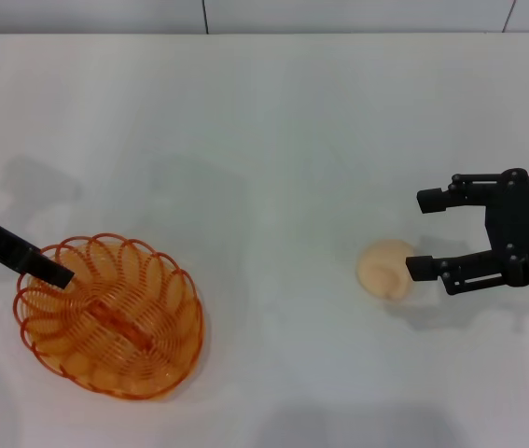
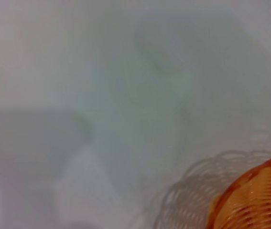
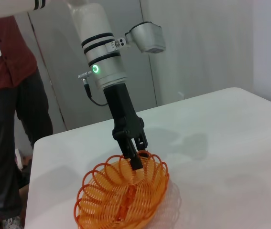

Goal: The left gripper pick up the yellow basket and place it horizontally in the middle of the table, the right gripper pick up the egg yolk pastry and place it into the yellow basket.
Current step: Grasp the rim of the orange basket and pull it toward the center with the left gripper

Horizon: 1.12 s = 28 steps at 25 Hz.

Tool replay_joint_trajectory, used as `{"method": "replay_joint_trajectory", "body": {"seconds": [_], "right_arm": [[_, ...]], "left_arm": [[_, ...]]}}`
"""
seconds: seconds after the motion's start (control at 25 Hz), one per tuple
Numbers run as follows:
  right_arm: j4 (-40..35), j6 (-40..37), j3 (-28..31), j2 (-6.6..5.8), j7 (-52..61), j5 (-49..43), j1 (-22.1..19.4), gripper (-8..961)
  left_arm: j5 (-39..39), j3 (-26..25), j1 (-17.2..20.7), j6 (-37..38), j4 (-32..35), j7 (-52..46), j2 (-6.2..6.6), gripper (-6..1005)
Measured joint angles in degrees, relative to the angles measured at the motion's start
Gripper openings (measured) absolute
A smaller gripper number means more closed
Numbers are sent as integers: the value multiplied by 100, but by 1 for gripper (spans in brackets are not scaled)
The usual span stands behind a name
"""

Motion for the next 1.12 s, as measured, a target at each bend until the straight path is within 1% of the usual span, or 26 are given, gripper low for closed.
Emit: {"method": "replay_joint_trajectory", "body": {"seconds": [0.08,0.28,0.6,0.84,1.04,1.12], "right_arm": [[0,0,0,0,0,0,0,844],[0,0,0,0,0,0,-9,844],[0,-9,0,0,0,0,-9,844],[0,-14,0,0,0,0,-15,843],[0,-18,5,0,0,0,-17,843],[-2,-18,7,0,0,0,-17,843]], "left_arm": [[0,14,-1,-10,-31,-4,-3,465],[0,17,7,-34,-48,0,-5,472],[-1,89,30,-90,-48,-13,-7,398],[-4,88,32,-141,-62,-7,-47,343],[-4,87,4,-213,-194,12,-58,345],[-4,87,1,-222,-200,14,-58,325]]}}
